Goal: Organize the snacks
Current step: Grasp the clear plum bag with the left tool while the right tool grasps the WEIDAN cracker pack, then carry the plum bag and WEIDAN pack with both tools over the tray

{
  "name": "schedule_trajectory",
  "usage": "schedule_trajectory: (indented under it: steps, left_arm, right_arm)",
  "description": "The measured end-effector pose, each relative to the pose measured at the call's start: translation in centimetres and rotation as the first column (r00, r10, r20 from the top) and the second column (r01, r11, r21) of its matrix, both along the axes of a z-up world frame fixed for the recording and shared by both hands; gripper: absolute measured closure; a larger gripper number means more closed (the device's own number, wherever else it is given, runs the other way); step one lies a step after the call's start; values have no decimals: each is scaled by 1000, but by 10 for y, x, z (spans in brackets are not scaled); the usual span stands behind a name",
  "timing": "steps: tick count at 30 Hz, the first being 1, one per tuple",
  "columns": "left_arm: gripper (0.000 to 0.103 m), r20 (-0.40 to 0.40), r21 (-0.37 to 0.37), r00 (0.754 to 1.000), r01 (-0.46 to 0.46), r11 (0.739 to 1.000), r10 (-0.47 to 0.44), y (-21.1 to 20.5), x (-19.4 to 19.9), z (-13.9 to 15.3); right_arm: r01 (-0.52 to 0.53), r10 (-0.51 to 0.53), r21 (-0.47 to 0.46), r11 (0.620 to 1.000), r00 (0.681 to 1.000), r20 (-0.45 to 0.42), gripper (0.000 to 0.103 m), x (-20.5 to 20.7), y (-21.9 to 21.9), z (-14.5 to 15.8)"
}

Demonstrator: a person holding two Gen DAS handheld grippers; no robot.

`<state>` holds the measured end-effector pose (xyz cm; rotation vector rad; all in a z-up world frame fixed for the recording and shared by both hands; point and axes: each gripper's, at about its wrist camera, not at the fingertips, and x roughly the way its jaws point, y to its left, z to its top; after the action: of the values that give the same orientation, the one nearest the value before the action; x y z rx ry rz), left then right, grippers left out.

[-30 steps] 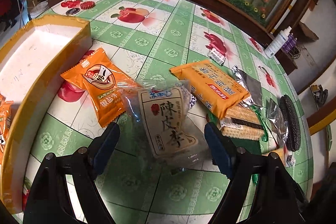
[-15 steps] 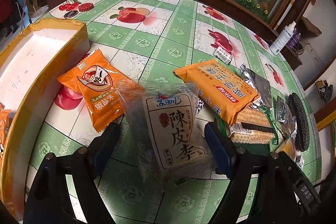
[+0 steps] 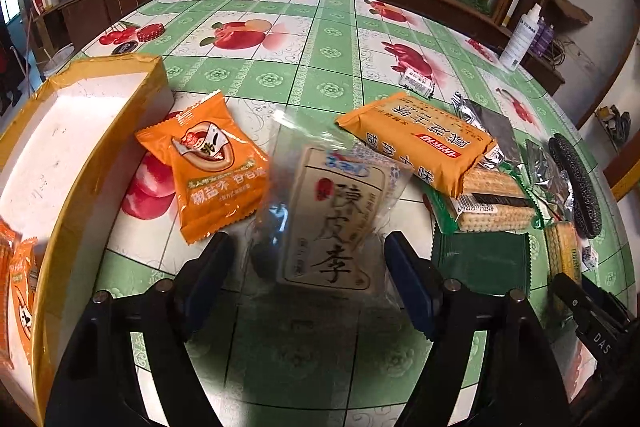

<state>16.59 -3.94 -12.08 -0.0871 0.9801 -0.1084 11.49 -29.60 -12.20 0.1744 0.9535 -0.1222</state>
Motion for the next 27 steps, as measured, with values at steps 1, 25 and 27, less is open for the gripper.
schedule_trajectory:
  steps: [1,25,27]
  left_arm:
    - [25,-1,17,1000,6,1000,-6,-3,2,0]
    - [49,138,44,982,125,991,-130,7,-75,26]
    - [49,167,85,978,113,990,-126,8,-86,34]
  right_arm:
    - [-4,4,-14,1000,1000,0,50,3,2,0]
    - [-132,111,139,981,982,153,55,-45,16,27]
    - [-160,135,143,977,976,169,55,-49,27,35]
